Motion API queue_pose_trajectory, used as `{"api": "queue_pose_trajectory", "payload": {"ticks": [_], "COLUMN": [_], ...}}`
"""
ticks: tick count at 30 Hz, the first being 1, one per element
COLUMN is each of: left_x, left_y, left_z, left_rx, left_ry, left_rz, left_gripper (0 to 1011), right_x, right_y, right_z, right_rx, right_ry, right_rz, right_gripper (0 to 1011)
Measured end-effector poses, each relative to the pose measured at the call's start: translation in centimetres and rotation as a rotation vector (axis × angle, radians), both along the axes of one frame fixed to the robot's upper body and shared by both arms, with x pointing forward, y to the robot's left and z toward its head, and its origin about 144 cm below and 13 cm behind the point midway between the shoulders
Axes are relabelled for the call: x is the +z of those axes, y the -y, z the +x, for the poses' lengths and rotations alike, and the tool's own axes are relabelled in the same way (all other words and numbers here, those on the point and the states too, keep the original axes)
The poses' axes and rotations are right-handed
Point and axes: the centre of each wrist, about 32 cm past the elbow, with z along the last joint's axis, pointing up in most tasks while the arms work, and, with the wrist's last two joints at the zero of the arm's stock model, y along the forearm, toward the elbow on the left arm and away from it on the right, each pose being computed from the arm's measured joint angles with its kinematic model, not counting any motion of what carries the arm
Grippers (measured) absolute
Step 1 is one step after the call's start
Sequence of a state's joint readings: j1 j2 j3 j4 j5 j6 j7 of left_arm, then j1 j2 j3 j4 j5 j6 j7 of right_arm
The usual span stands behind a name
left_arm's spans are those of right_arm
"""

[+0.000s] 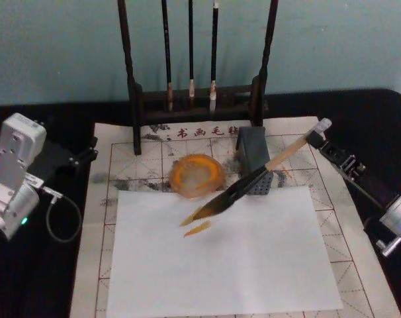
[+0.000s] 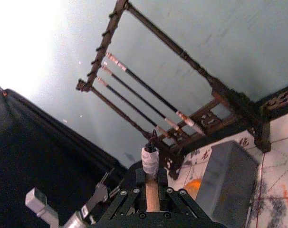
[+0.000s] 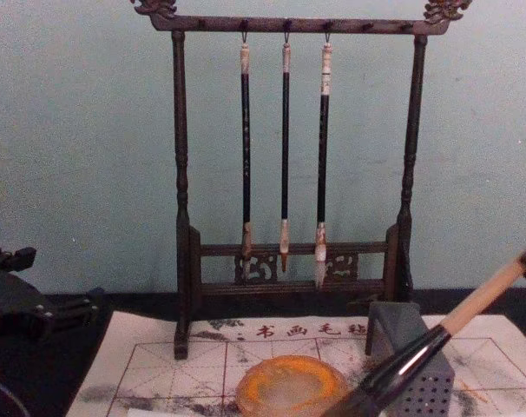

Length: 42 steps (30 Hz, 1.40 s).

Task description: Pick up the brush from the inkstone, write on the paper, then place the brush back to its original position.

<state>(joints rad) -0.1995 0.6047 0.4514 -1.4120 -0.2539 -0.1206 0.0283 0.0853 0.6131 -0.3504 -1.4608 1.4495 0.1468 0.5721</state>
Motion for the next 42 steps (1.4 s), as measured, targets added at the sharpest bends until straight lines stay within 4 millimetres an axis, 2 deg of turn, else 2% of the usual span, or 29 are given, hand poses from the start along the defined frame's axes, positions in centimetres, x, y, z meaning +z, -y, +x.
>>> {"api": "queue_pose_trajectory", "payload": {"ticks": [13,42], "left_x": [0.0,0.0], "left_y": [0.0,0.0], "left_z": [0.0,0.0], "left_rx": [0.0,0.0], "left_ry": [0.0,0.0], "left_rz": [0.0,0.0], "left_gripper": [1001,1001], "right_x": [-0.11,-0.24], "right_y": [-0.59,-0.93], "right_z": [-0.09,0.52], "right_rx": [0.082,0.109], "right_ry": [-0.01,0.028], "right_rz": [-0.056,-0.155], "right_gripper": [165,164]}}
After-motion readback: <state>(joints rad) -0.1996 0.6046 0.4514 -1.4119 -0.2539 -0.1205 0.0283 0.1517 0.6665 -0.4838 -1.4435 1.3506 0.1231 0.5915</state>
